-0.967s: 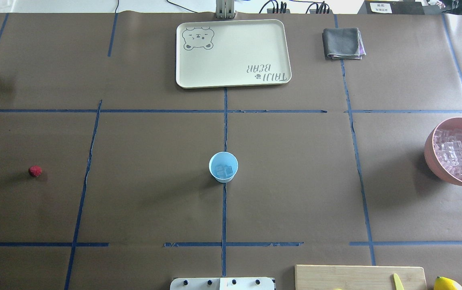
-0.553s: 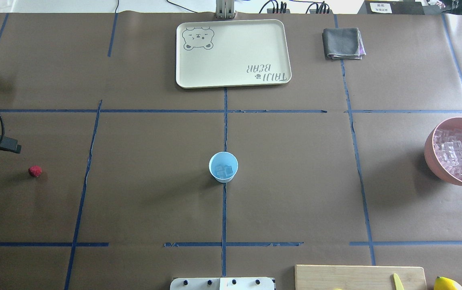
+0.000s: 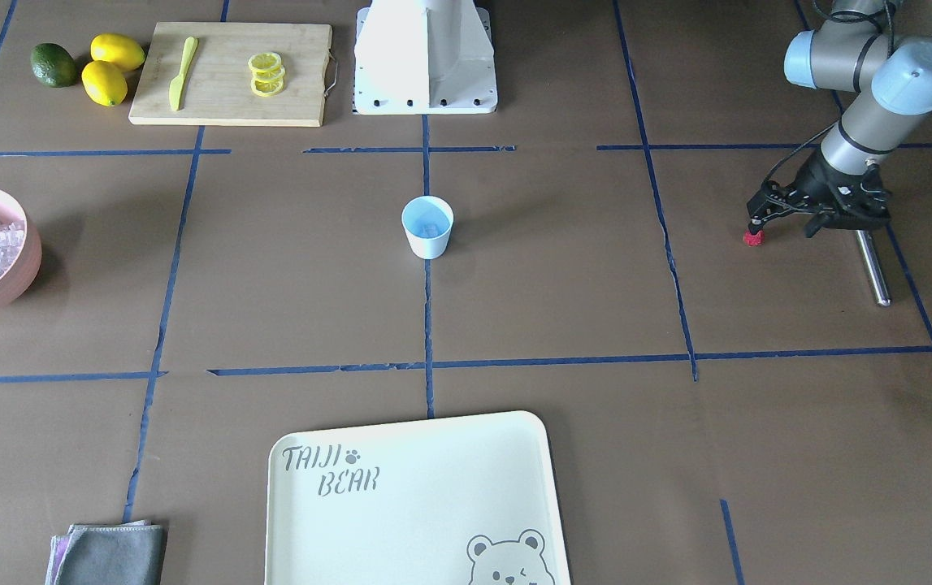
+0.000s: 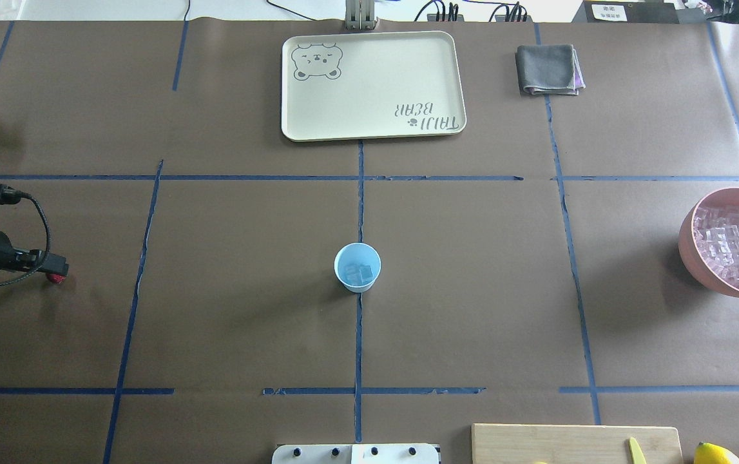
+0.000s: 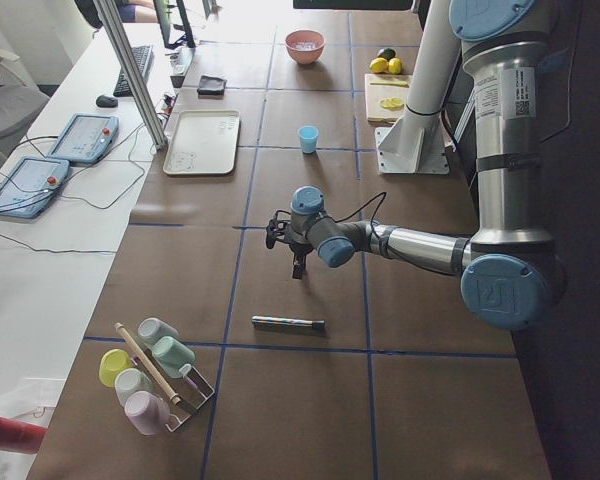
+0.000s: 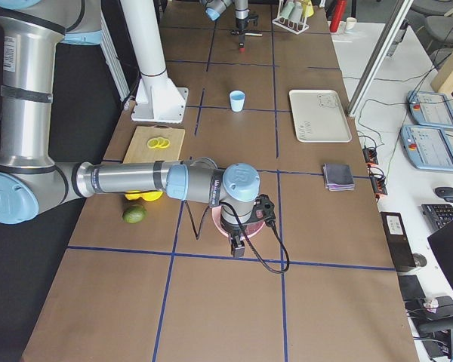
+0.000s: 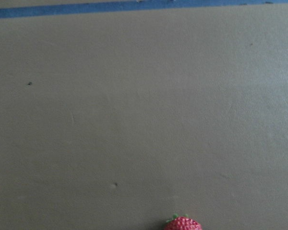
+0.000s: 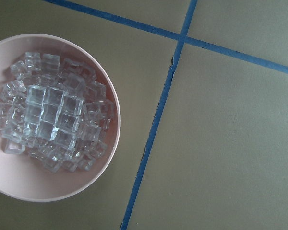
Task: Mash ice and strawberries in cup
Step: 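Close the left gripper on the red strawberry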
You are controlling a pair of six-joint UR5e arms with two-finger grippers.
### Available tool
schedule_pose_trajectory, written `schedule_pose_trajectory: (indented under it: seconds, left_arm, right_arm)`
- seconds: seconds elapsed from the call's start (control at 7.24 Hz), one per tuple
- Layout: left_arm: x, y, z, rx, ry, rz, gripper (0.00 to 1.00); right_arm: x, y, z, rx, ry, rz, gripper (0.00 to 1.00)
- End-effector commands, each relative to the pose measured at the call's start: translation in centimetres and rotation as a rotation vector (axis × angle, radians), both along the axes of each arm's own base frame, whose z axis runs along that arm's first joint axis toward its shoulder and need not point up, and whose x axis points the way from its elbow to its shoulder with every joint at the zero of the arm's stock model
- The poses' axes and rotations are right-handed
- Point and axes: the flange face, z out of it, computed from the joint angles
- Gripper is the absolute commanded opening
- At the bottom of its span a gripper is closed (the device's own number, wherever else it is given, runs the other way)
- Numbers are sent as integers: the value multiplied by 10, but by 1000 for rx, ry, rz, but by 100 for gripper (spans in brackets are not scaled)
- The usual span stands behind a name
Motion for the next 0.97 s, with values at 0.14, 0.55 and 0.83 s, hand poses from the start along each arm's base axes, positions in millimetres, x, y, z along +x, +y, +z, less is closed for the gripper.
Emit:
schedule_pose_trajectory:
  seconds: [0.14, 0.55, 0.83]
  left_arm:
    - [10, 0, 1, -1, -2, 8, 89]
    - [21, -11, 2, -3, -2, 9, 70]
    - [21, -11, 5, -8, -7, 9, 52]
  right_arm:
    - [0, 1, 1, -2, 0, 0, 100]
    - [0, 1, 1, -3, 0, 0, 100]
    - [0, 2, 2, -5, 0, 0, 100]
